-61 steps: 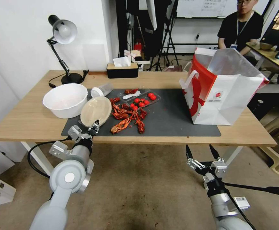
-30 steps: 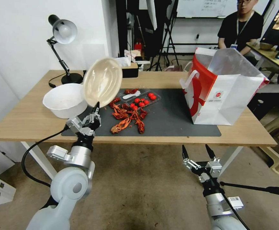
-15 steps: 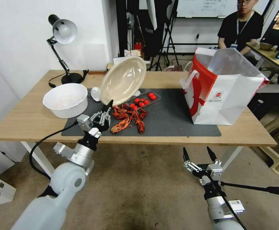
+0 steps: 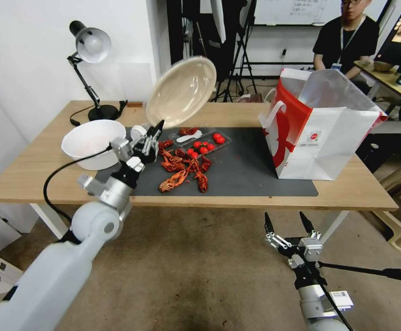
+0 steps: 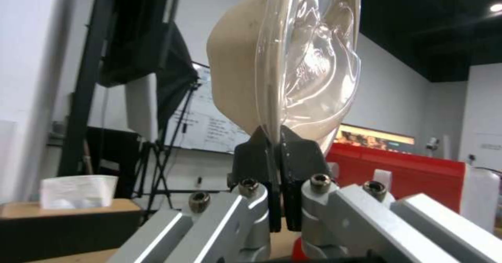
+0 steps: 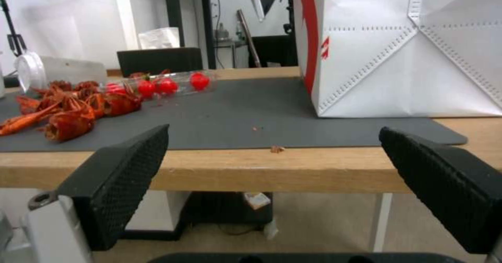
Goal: Pick up the trash from the table and place it into the takeout bag.
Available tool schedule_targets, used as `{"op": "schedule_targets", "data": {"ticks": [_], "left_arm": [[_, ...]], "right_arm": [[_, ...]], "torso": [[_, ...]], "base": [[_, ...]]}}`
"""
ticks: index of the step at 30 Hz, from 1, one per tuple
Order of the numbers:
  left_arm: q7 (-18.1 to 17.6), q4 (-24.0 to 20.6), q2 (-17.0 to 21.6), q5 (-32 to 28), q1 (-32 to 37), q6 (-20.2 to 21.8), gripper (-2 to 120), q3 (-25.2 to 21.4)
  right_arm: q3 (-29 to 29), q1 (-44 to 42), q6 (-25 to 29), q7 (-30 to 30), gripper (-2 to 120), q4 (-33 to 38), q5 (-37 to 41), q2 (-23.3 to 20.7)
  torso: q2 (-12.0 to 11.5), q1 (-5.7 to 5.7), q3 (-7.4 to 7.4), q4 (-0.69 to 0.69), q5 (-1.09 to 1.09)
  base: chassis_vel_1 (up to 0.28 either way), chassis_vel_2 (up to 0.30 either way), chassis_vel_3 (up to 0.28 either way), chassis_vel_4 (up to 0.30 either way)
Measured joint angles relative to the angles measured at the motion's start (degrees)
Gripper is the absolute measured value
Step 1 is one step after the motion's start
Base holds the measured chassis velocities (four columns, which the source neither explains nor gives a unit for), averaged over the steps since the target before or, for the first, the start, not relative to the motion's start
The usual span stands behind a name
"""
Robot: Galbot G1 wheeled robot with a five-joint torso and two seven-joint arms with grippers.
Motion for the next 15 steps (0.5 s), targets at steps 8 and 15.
{"op": "schedule_targets", "data": {"ticks": [8, 15], "left_arm": [[0.2, 0.7, -0.1, -0.4, -1.9, 0.4, 0, 1.5], [0.5, 2.7, -1.2, -1.0, -6.1, 0.9, 0, 5.4]], "right_arm": [[0.1, -0.2, 0.0, 0.0, 100, 0.1, -0.3, 0.3], [1.0, -0.8, 0.0, 0.0, 100, 0.4, -0.7, 0.9]], "torso": [[0.0, 0.00, 0.00, 0.00, 0.02], [0.0, 0.00, 0.00, -0.01, 0.01]], "base": [[0.000, 0.000, 0.000, 0.000], [0.000, 0.000, 0.000, 0.000]]}}
